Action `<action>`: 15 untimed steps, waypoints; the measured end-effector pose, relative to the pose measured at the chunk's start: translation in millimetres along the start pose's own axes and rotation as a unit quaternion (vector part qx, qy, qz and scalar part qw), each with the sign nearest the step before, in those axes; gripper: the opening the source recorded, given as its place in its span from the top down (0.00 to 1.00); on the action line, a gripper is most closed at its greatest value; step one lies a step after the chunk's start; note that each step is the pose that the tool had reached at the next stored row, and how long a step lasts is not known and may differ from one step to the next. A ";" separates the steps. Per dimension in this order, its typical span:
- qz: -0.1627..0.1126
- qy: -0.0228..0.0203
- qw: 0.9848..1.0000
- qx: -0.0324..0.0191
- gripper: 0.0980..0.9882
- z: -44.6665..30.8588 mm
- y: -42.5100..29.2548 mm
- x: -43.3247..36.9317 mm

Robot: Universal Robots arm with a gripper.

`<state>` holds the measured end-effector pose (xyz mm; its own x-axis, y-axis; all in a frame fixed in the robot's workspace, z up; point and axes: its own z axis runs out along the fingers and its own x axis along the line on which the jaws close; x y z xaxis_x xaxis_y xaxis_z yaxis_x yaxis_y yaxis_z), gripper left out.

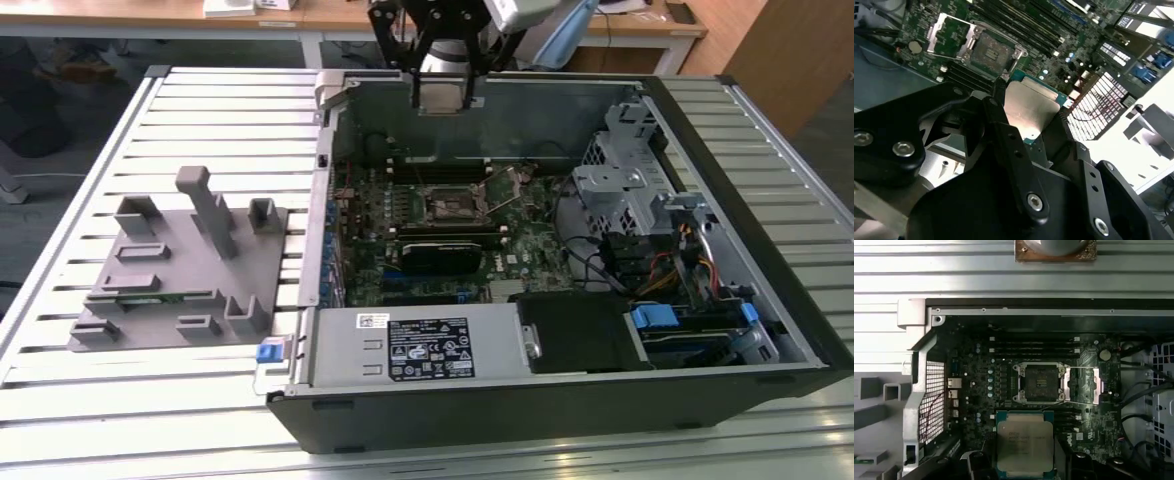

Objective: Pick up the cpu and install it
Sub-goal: 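Pick up the cpu and move it towards the insertion slot, then place the cpu into insertion slot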

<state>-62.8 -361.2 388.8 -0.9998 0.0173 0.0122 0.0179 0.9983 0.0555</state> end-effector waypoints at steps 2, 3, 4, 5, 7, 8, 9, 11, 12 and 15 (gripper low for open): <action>0.000 0.000 1.000 0.000 0.50 0.3 1.3 -8.8; 0.000 0.000 1.000 0.000 0.50 0.5 1.9 -12.8; 0.000 0.000 1.000 0.000 0.50 0.6 2.5 -16.8; 0.000 0.000 1.000 0.000 0.50 0.7 3.1 -20.6; 0.000 0.000 1.000 0.000 0.50 0.9 4.0 -27.1; 0.000 0.000 1.000 0.000 0.50 0.9 4.1 -28.7; 0.000 0.000 1.000 0.001 0.50 1.0 4.1 -29.6; 0.001 0.000 1.000 0.001 0.50 0.9 4.1 -31.0; 0.002 0.000 1.000 0.002 0.50 0.9 4.2 -31.5; 0.009 0.000 1.000 0.002 0.50 1.0 4.2 -32.3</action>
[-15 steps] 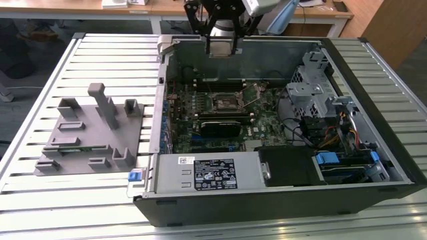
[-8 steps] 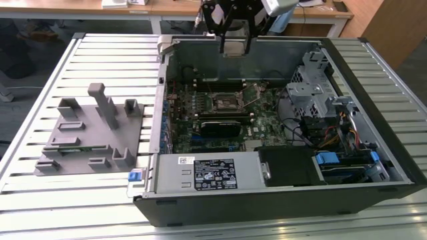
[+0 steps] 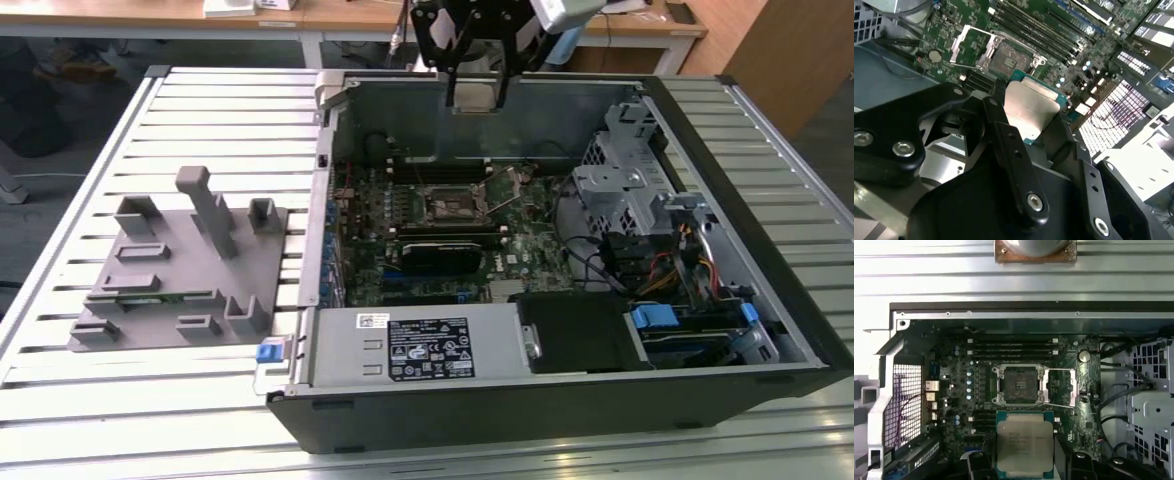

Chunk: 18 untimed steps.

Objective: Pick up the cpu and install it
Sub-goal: 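Place the cpu into insertion slot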

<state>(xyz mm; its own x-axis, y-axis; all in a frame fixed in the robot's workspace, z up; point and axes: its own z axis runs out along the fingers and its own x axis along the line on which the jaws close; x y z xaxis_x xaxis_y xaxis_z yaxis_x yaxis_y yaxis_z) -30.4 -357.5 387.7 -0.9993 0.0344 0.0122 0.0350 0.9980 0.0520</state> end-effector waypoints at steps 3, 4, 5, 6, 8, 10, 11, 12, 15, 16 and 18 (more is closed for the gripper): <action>0.023 -0.001 1.000 0.000 0.50 0.2 0.0 -0.1; 0.032 -0.002 0.999 0.000 0.50 0.3 0.0 -0.1; 0.040 -0.002 0.999 0.000 0.50 0.4 0.0 -0.1; 0.048 -0.003 0.999 0.000 0.50 0.5 0.0 0.0; 0.064 -0.003 0.998 0.000 0.50 0.7 0.0 -0.1; 0.081 -0.004 0.997 -0.001 0.50 1.0 0.0 -0.1; 0.090 -0.005 0.996 -0.001 0.50 1.1 0.0 -0.1; 0.098 -0.005 0.995 -0.001 0.50 1.2 0.0 -0.1; 0.122 -0.006 0.993 -0.001 0.50 1.5 0.0 -0.1; 0.130 -0.007 0.992 -0.001 0.50 1.6 0.0 -0.1; 0.145 -0.008 0.989 -0.001 0.50 1.9 0.0 -0.1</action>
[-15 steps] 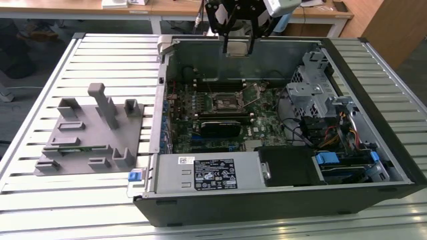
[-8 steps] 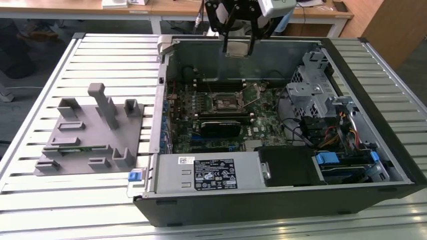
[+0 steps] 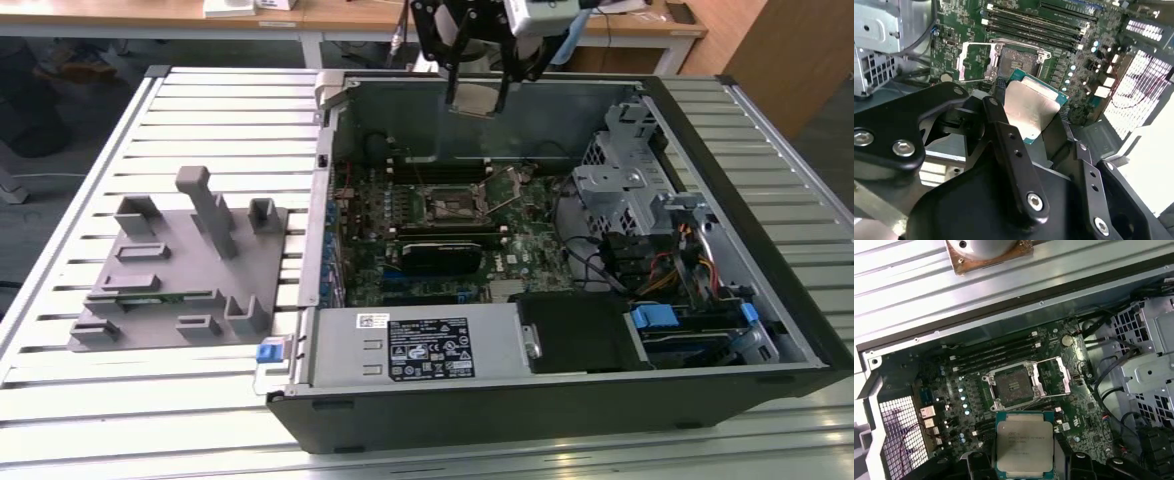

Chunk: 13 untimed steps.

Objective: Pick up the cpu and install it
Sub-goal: 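Place the cpu into insertion slot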

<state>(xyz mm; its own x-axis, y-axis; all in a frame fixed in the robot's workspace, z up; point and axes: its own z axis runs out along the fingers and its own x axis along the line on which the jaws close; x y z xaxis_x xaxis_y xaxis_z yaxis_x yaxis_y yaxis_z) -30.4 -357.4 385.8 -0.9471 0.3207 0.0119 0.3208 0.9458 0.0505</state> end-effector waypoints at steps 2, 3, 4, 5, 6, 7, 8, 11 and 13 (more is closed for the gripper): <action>0.015 -0.001 1.000 0.000 0.50 0.3 0.0 0.0; 0.023 -0.001 1.000 0.000 0.50 0.4 0.0 0.0; 0.030 -0.002 1.000 0.000 0.50 0.6 0.0 0.0; 0.037 -0.002 0.999 0.000 0.50 0.7 0.0 0.0; 0.045 -0.002 0.999 0.000 0.50 0.8 0.0 0.0; 0.052 -0.003 0.999 0.000 0.50 1.0 0.0 0.0; 0.060 -0.003 0.998 0.000 0.50 1.1 0.1 0.0; 0.082 -0.004 0.997 -0.001 0.50 1.5 0.1 0.1; 0.097 -0.005 0.995 -0.001 0.50 1.7 0.2 0.1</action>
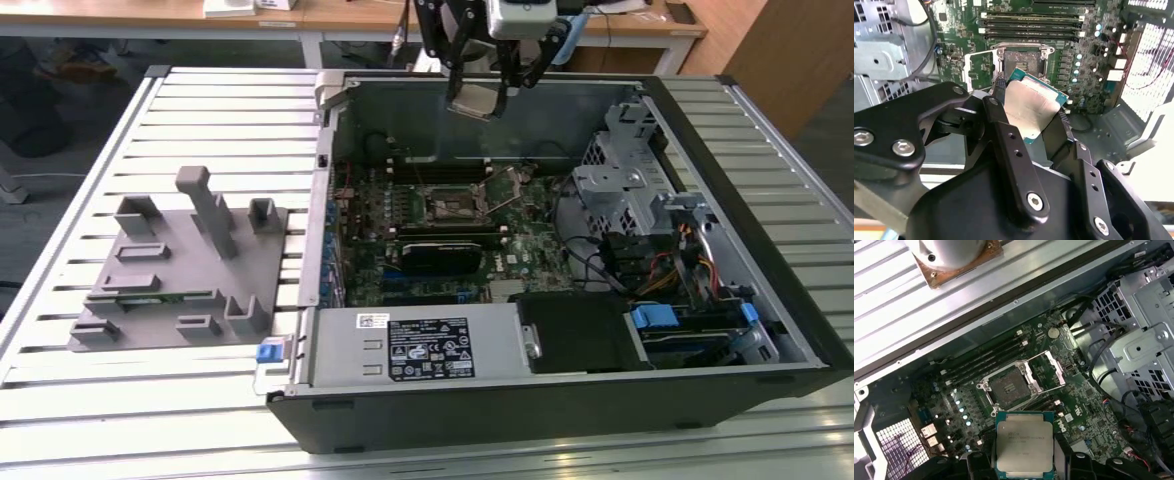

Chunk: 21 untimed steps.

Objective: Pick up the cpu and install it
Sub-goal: 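Place the cpu into insertion slot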

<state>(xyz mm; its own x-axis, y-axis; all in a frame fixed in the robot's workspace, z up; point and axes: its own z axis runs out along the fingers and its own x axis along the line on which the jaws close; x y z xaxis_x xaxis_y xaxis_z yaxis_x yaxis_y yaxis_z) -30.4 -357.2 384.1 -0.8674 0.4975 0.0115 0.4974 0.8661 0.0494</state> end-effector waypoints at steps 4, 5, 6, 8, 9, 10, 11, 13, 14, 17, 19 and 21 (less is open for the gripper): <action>0.027 -0.001 1.000 0.000 0.50 0.4 0.2 0.1; 0.034 -0.002 0.999 0.000 0.50 0.6 0.2 0.1; 0.041 -0.002 0.999 0.000 0.50 0.7 0.2 0.1; 0.057 -0.003 0.998 0.000 0.50 1.0 0.2 0.2; 0.064 -0.003 0.998 0.000 0.50 1.1 0.2 0.2; 0.072 -0.004 0.997 0.000 0.50 1.3 0.2 0.2; 0.079 -0.004 0.997 0.000 0.50 1.4 0.2 0.1; 0.094 -0.005 0.996 0.000 0.50 1.7 0.2 0.2; 0.101 -0.006 0.995 0.000 0.50 1.8 0.2 0.2; 0.123 -0.007 0.992 0.000 0.50 2.3 0.3 0.2; 0.137 -0.008 0.991 0.000 0.50 2.6 0.3 0.2; 0.152 -0.008 0.988 0.000 0.50 2.9 0.3 0.2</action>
<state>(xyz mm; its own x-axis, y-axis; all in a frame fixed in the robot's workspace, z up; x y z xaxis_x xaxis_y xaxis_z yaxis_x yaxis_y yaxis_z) -30.4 -356.6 381.2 -0.6779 0.7351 0.0095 0.7346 0.6768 0.0470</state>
